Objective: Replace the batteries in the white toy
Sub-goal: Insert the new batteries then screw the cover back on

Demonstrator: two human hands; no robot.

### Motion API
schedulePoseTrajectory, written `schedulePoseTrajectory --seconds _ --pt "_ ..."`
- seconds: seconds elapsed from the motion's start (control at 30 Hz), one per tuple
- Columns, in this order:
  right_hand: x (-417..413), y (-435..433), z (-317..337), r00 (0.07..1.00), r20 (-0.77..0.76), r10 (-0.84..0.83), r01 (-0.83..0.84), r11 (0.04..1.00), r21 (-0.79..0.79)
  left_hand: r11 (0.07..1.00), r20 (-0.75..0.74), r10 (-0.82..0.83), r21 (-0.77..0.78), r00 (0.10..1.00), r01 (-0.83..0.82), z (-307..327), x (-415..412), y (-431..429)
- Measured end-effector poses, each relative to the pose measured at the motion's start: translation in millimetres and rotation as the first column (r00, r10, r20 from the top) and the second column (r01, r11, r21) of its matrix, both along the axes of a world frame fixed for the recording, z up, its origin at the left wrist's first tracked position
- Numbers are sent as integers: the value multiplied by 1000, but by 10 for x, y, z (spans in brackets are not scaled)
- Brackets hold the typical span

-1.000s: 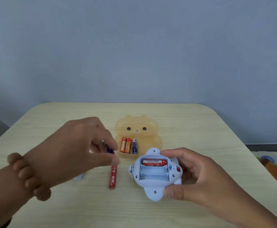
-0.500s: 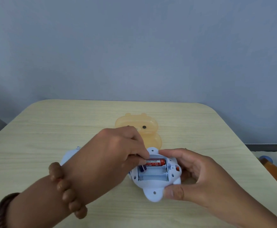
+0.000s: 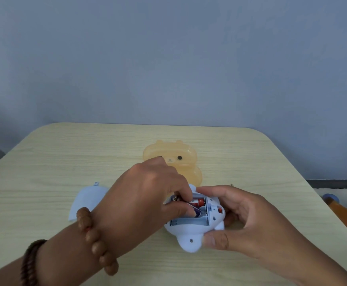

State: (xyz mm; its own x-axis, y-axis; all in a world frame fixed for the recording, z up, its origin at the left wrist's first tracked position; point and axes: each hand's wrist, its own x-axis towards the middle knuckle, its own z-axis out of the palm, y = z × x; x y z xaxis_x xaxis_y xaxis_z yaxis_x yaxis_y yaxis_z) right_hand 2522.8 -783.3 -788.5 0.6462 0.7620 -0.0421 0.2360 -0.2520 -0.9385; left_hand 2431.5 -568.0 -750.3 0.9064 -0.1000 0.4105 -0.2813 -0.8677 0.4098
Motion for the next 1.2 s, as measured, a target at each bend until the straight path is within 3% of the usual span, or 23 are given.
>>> schedulePoseTrajectory --seconds 0.47,0.53,0.7,1.07,1.2 --pt "-30 18 28 1000 -5 14 -14 1000 10 991 -83 54 127 995 -43 -7 20 -100" --pt "-29 17 26 1000 -1 13 -13 1000 6 988 -41 56 144 998 -49 -32 14 -115" --pt "-33 12 25 1000 -13 3 -3 1000 4 995 -63 80 62 995 -76 -58 0 -104" --pt "-27 7 29 1000 -6 -16 15 999 -45 997 -77 29 73 997 -23 -94 39 -76" --pt "-31 9 6 1000 10 -15 15 1000 -27 983 -101 102 -145 990 -116 38 7 57"
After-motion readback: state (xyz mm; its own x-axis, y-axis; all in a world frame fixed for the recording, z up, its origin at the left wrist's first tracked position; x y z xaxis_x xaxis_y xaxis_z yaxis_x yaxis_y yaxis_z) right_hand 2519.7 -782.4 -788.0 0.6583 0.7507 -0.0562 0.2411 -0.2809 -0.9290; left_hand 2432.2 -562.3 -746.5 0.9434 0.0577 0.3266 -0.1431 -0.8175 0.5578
